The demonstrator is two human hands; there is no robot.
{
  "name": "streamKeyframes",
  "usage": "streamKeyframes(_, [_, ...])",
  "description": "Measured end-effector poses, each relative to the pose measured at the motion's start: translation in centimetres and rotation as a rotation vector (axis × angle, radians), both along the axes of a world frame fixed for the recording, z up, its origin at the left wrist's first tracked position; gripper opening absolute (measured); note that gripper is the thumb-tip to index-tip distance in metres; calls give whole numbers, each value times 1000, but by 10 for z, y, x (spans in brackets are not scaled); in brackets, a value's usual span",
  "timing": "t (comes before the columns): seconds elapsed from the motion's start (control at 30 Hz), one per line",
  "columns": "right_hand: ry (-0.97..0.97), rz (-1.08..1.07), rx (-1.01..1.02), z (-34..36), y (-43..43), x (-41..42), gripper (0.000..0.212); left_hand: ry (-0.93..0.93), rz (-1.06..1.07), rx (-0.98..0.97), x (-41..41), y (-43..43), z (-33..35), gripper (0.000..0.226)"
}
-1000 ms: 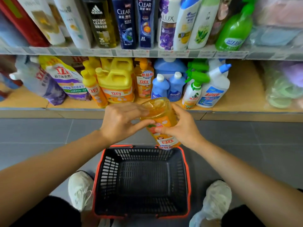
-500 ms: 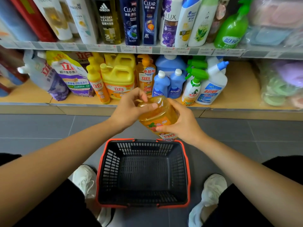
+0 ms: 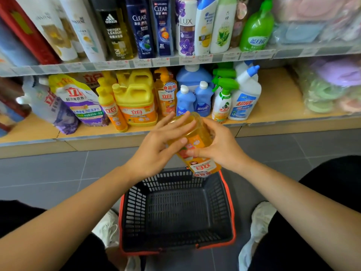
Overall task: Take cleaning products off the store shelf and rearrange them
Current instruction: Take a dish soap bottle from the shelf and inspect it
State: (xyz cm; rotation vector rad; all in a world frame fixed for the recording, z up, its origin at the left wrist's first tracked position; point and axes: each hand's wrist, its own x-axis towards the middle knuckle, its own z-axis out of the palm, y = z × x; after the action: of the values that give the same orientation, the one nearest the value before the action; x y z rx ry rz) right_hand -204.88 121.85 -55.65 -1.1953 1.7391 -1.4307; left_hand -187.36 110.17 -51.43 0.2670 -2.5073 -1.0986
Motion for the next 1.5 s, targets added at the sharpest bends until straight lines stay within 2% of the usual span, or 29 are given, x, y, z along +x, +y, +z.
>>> streamKeyframes(0.13, [-40, -15, 6, -6, -5, 0, 82, 85, 88, 22, 1, -10, -7, 38])
streamKeyframes(0.27, [-59, -31, 6, -5, -5, -4, 74, 214, 249, 3, -4, -12, -11, 28])
streamKeyframes(0.37, [-106, -60, 17, -2, -4, -8, 70, 246, 281, 157, -9, -15, -17, 37])
streamKeyframes(0.47, [-260, -116, -37, 4, -3, -14, 67, 124, 341, 389, -8, -14, -31, 64])
streamKeyframes(0.57, [-410, -161, -114, 10, -5, -17, 69, -205, 296, 437, -7, -13, -51, 73])
streamKeyframes(0.63, [-499, -186, -156, 13, -6, -19, 76, -363, 170, 506, -6, -9, -64, 64])
streamKeyframes(0.77, [-599, -229, -210, 19, -6, -24, 86, -418, 105, 740, -2, 4, -84, 34])
streamKeyframes(0.87, [-603, -250, -219, 22, -4, -28, 76, -365, 173, 797, -1, 3, -90, 20])
streamKeyframes(1.0, [-551, -327, -184, 22, 1, -47, 52, -172, 262, 873, 4, -3, -82, 5])
streamKeyframes(1.1, [-633, -392, -80, 2, 6, -59, 32, 5, 340, 930, 4, -12, -66, 18])
streamKeyframes(1.23, [-787, -375, 60, -25, 10, -57, 36, 66, 380, 899, 2, -24, -46, 16])
streamKeyframes(1.33, [-854, -362, 154, -38, 9, -51, 31, 85, 463, 828, 3, -29, -40, 18])
streamKeyframes(1.43, [-850, -343, 288, -47, 4, -46, 26, 69, 532, 701, 1, -36, -33, 21])
streamKeyframes(1.5, [-805, -309, 386, -49, -1, -42, 26, 60, 542, 674, -3, -43, -29, 15])
